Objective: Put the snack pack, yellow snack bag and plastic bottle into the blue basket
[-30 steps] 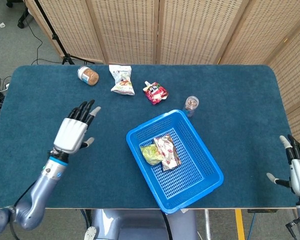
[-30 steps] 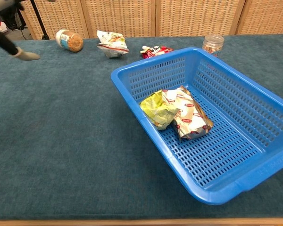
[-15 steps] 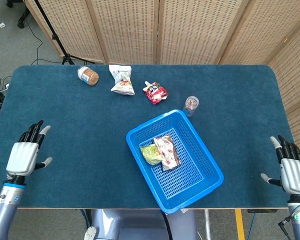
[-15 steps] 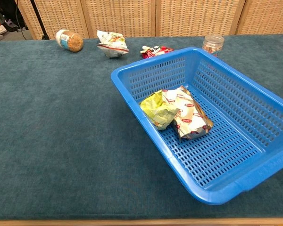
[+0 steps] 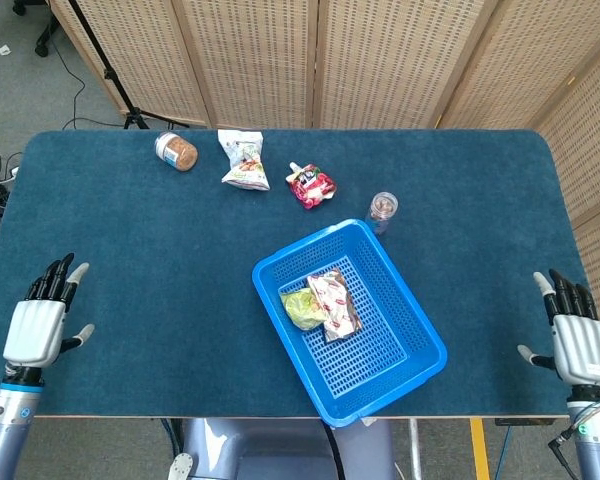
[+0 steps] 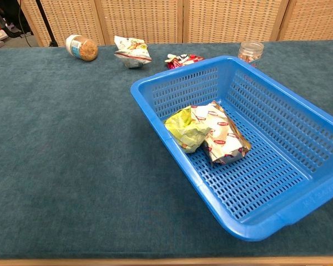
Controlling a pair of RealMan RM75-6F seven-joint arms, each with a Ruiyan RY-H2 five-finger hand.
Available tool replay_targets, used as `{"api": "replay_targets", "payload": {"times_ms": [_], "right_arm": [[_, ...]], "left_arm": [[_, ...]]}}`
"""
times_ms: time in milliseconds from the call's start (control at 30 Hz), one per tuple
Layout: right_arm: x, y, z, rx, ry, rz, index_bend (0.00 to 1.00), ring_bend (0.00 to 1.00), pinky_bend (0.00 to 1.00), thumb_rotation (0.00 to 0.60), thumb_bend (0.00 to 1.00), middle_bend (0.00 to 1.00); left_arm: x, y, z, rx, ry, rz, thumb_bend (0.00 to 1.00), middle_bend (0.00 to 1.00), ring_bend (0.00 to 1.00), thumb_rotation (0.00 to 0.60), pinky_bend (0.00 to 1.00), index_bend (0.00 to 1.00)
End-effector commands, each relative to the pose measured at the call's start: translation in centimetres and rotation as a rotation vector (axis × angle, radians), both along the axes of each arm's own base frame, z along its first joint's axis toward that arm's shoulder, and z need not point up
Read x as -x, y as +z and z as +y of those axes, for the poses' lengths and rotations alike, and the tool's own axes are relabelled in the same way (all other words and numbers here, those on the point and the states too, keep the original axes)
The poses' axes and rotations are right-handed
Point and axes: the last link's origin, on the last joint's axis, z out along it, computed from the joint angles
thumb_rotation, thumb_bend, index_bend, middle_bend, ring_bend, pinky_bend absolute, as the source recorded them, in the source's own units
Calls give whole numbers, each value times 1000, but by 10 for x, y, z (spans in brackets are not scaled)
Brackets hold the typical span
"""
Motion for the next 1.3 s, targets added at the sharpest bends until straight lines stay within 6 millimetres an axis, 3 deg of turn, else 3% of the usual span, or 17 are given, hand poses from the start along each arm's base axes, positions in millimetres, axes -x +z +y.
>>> {"api": "replay_targets", "payload": {"times_ms": [33, 433, 767, 800, 833, 1000, 1300], "right_arm": [[1, -6, -3, -13, 1, 14, 0, 0, 18, 600, 105, 0], [5, -23, -22, -35, -4, -7, 0, 0, 18, 600, 105, 0], [-31, -13, -62, -40, 117, -9, 0, 0, 18, 600, 105, 0], [-36, -12, -68, -35, 133, -19, 0, 0, 18, 600, 105, 0], [-55, -13, -88, -21, 187, -72, 0, 0, 18, 600, 105, 0], [-88, -20, -136, -66, 259, -106, 0, 0, 20, 600, 105, 0], [-124, -40, -192, -164, 302, -81, 0, 0, 50, 600, 105, 0]], "left_arm": [[2, 0, 2, -6, 2, -8, 156, 0, 50, 600, 205, 115], [16, -9, 15, 28, 61, -14, 159, 0, 50, 600, 205, 115], [16, -7, 17, 37, 57, -51, 161, 0, 50, 600, 205, 115], [16, -6, 17, 38, 58, -56, 161, 0, 50, 600, 205, 115], [16, -6, 17, 39, 61, -77, 161, 0, 50, 600, 205, 115], [18, -5, 18, 58, 67, -103, 160, 0, 50, 600, 205, 117], [22, -3, 21, 76, 83, -135, 162, 0, 50, 600, 205, 118]]}}
